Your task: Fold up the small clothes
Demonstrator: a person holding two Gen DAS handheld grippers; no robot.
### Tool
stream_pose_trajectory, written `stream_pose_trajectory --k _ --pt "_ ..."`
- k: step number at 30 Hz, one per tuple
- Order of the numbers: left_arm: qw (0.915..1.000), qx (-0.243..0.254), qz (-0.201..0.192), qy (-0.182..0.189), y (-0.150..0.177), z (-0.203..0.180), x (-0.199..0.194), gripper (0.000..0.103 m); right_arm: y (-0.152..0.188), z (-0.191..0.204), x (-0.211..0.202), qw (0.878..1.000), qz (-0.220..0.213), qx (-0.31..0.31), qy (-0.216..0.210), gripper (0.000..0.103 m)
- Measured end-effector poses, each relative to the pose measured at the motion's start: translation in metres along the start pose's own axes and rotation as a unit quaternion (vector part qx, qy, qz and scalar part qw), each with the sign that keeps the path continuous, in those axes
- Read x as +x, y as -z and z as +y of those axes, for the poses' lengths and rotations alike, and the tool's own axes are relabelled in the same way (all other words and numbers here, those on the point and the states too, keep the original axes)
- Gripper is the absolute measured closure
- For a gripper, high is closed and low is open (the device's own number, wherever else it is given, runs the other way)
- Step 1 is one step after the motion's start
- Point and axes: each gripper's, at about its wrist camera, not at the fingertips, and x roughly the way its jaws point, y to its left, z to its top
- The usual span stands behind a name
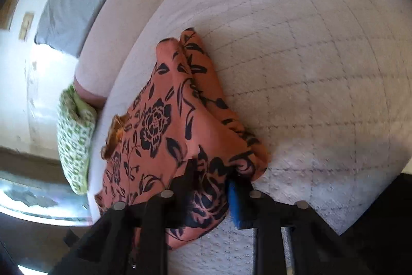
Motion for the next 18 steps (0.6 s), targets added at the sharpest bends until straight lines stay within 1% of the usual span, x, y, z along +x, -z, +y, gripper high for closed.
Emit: stream_pose_trajectory --k 1,2,4,5,6,7,8,9,10,12,13,14,15,16,17,18 --pt "0.9999 -0.009 0.000 0.008 -0.002 0.004 -0.004 0.006 0.000 0.006 -0.005 1.000 -0.004 -0.015 0.003 0.084" --pt "0.9992 -0.033 -0.007 0.021 -0.001 0.014 -0.013 0.006 0.000 0.017 -0.012 0.999 -0.014 -0.036 0.005 0.085" --pt "0.9948 -0.090 -0.033 0.034 0.002 0.038 -0.037 0.006 0.007 0.062 -0.028 0.993 -0.041 -0.107 0.004 0.087" --pt "0.9907 -0.120 -0.054 0.036 0.006 0.054 -0.052 0.006 0.012 0.085 -0.033 0.989 -0.050 -0.138 -0.001 0.088" --pt "0.9837 -0.157 -0.080 0.033 0.014 0.077 -0.070 0.006 0.023 0.122 -0.038 0.981 -0.058 -0.184 -0.015 0.092" --pt "0.9793 -0.178 -0.092 0.028 0.021 0.090 -0.080 0.006 0.033 0.145 -0.039 0.975 -0.061 -0.213 -0.026 0.099" --pt "0.9729 -0.205 -0.105 0.021 0.030 0.107 -0.091 0.006 0.052 0.178 -0.038 0.964 -0.061 -0.257 -0.043 0.099" --pt "0.9647 -0.235 -0.118 0.012 0.043 0.128 -0.102 0.006 0.070 0.202 -0.035 0.954 -0.057 -0.288 -0.057 0.099" --pt "0.9567 -0.263 -0.126 0.001 0.057 0.147 -0.111 0.006 0.103 0.237 -0.028 0.936 -0.044 -0.341 -0.078 0.099" --pt "0.9497 -0.289 -0.119 -0.013 0.077 0.172 -0.116 0.006 0.156 0.270 -0.013 0.909 -0.019 -0.403 -0.102 0.099" --pt "0.9475 -0.298 -0.115 -0.019 0.086 0.181 -0.118 0.006 0.184 0.281 0.001 0.897 0.005 -0.426 -0.119 0.098" --pt "0.9454 -0.305 -0.113 -0.028 0.094 0.188 -0.120 0.006 0.210 0.282 0.018 0.884 0.031 -0.447 -0.137 0.097" --pt "0.9443 -0.308 -0.112 -0.032 0.103 0.193 -0.122 0.006 0.225 0.277 0.032 0.877 0.047 -0.459 -0.132 0.097" --pt "0.9438 -0.308 -0.114 -0.033 0.108 0.195 -0.125 0.006 0.233 0.265 0.043 0.880 0.057 -0.458 -0.111 0.097" --pt "0.9432 -0.308 -0.119 -0.034 0.114 0.197 -0.127 0.006 0.232 0.242 0.051 0.893 0.070 -0.433 -0.097 0.097" --pt "0.9436 -0.306 -0.123 -0.035 0.117 0.195 -0.128 0.006 0.226 0.219 0.053 0.906 0.080 -0.403 -0.099 0.097"
